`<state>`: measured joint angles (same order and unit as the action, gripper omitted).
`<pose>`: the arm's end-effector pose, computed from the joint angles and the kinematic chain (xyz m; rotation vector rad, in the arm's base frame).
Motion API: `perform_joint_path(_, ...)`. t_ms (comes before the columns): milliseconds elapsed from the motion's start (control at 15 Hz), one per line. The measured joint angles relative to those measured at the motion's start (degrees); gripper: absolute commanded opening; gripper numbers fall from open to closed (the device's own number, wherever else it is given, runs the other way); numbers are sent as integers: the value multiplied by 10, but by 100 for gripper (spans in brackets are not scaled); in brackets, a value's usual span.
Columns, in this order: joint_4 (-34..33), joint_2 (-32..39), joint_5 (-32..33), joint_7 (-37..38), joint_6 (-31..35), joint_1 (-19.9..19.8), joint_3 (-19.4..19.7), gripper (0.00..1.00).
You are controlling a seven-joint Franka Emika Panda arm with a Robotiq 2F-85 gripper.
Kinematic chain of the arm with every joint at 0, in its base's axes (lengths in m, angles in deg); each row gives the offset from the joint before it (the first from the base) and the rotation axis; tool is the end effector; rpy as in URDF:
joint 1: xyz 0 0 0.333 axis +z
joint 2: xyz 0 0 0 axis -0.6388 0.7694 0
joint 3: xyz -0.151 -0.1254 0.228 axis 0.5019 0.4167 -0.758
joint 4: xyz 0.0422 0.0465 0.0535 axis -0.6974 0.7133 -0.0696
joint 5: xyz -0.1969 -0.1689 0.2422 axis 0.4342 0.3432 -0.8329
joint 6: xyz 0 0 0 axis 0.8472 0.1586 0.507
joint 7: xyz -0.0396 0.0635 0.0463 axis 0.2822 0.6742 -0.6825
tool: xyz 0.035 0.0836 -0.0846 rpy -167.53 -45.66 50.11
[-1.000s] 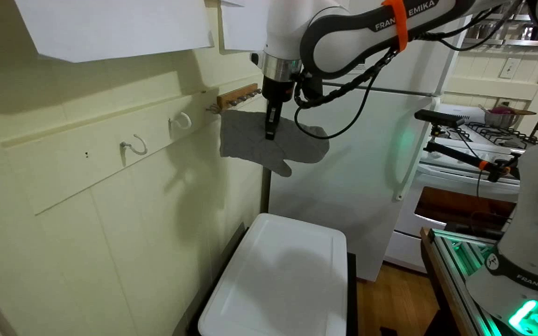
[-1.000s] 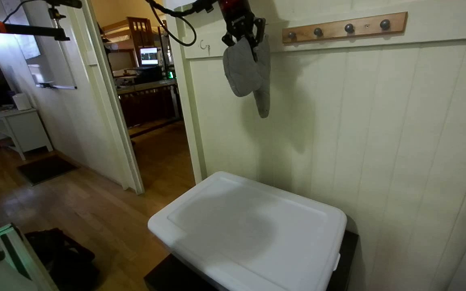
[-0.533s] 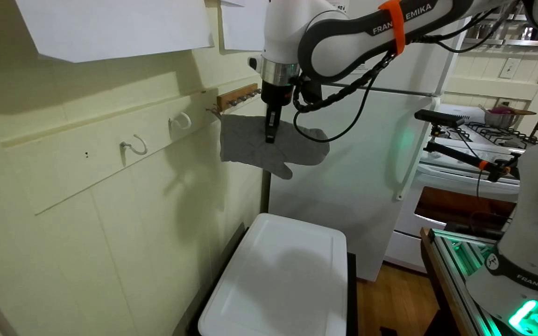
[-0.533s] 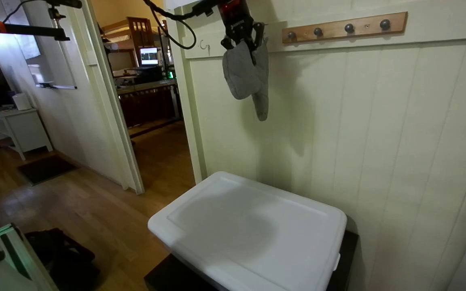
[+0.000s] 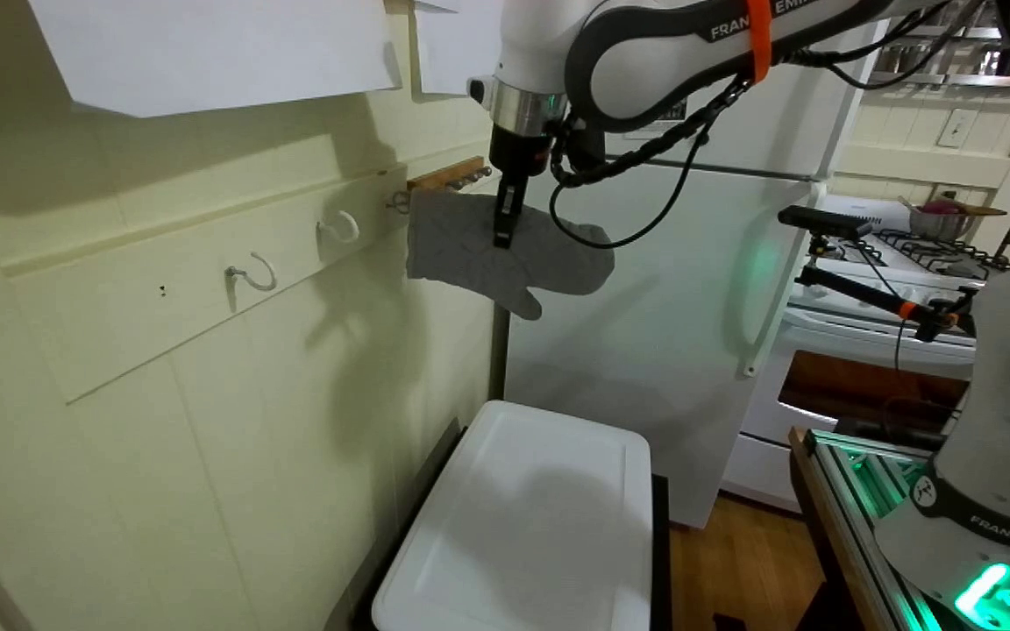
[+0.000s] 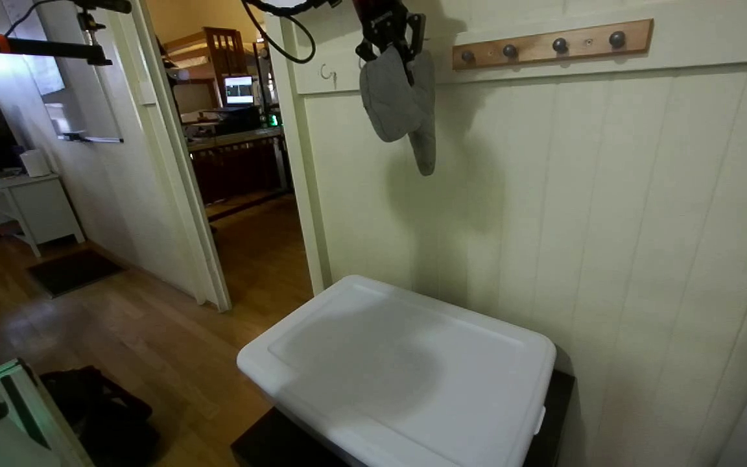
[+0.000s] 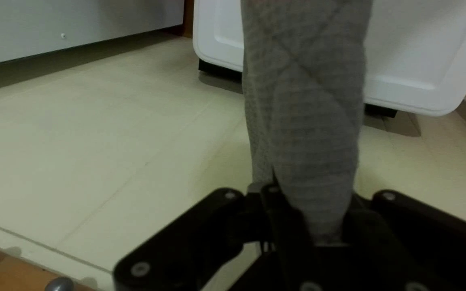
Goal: Move the glove from the hook on the left to the hook on the right
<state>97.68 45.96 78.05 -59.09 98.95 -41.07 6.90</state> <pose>0.5733 -0.0405 0.4832 2.8125 0.2334 0.2654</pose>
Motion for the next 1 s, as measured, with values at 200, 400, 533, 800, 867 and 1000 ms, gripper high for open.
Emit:
perform_joint_path(200,12,-15,7,8,19,2,-1,3)
perform_joint_path(400,49,-39,20,41,57,4,-3,3)
perform_joint_path(533,79,-54,37,75,79,4,-3,3)
perform_joint_path(800,119,-67,50,128,94,4,-2,3)
perform_joint_path(867,123,-67,48,130,95,4,-2,3)
perform_joint_path(1000,126,-67,48,130,97,4,-3,3)
